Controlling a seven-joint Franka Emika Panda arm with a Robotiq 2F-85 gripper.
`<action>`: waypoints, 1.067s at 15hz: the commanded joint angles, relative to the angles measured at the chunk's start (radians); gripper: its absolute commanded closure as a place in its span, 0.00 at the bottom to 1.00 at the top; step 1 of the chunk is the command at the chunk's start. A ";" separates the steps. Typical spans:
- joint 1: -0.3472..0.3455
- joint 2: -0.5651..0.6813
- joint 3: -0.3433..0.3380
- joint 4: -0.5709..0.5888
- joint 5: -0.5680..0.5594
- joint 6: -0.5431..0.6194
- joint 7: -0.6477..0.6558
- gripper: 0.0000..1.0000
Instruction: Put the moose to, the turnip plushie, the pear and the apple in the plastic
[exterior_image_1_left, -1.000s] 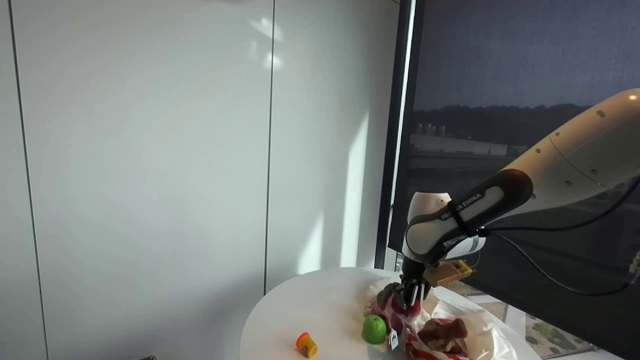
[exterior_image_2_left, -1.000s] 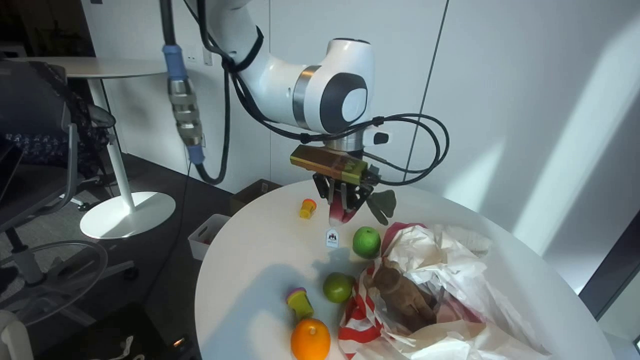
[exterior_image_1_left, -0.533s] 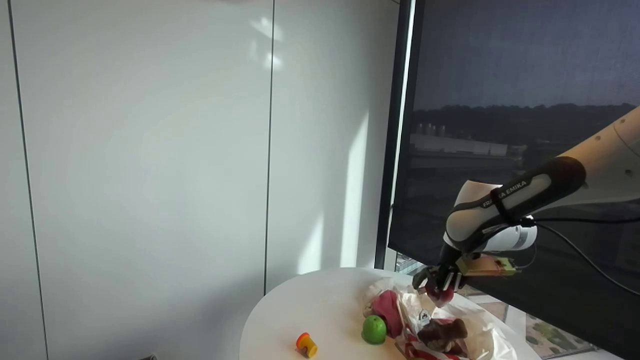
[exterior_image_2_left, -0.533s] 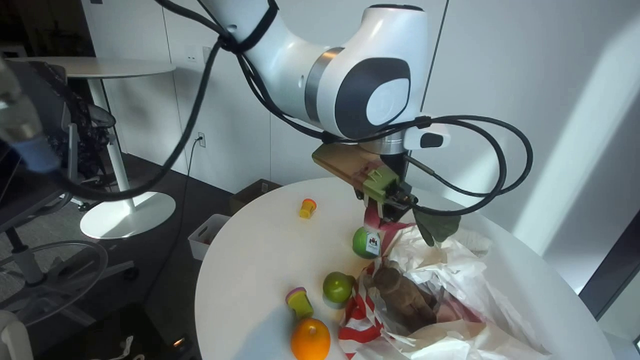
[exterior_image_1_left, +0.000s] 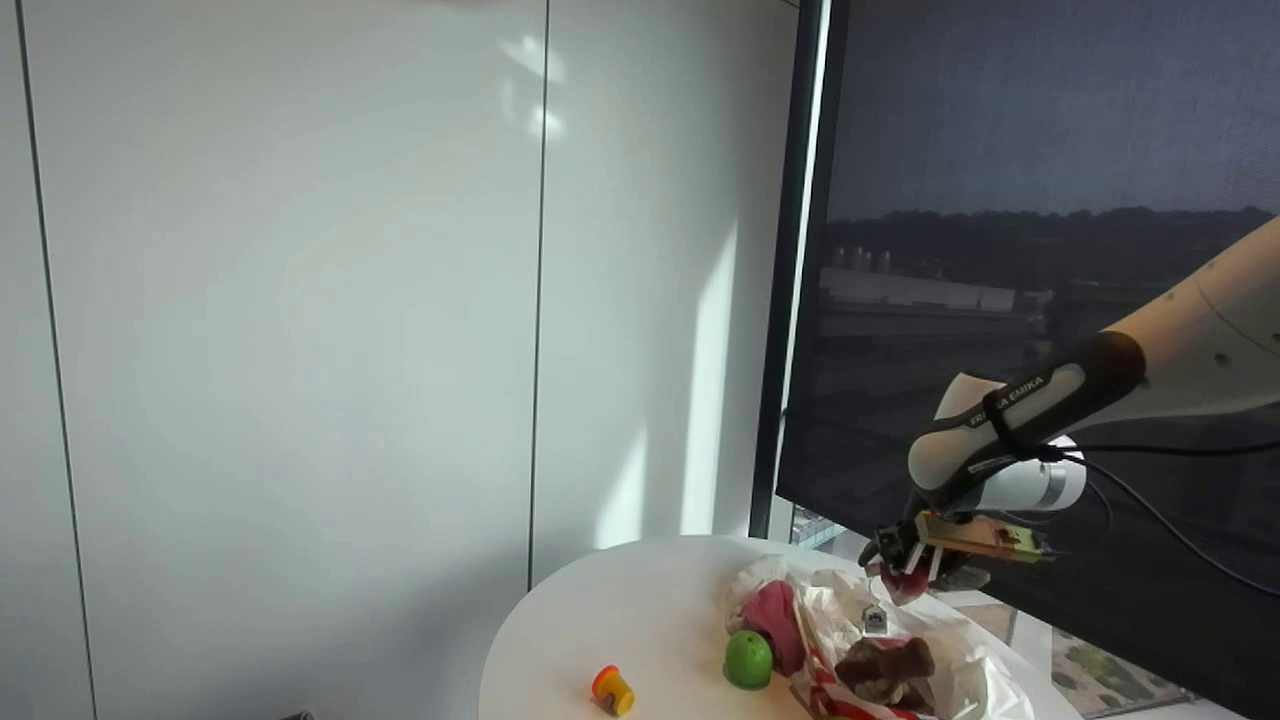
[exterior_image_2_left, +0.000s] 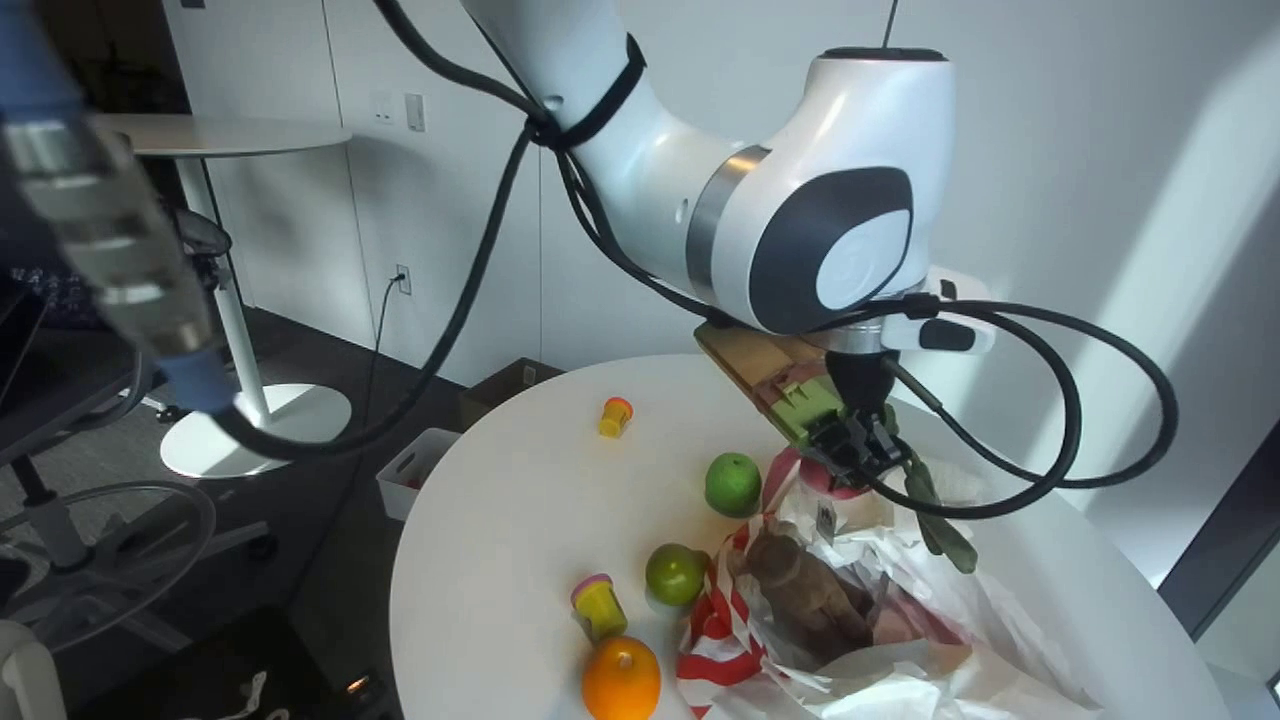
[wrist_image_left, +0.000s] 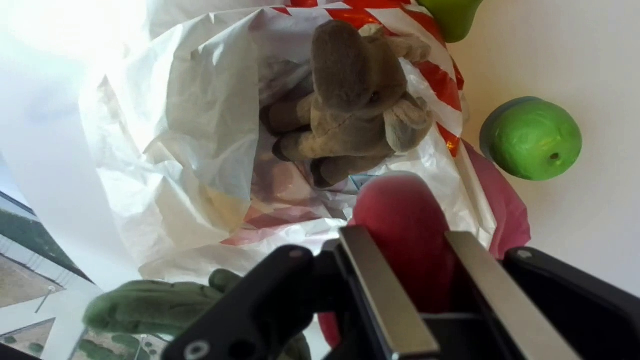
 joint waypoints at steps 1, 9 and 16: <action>0.002 0.179 -0.021 0.136 -0.040 -0.001 0.081 0.86; 0.061 0.525 -0.089 0.404 -0.070 -0.104 0.169 0.86; 0.086 0.655 -0.071 0.563 -0.038 -0.192 0.142 0.86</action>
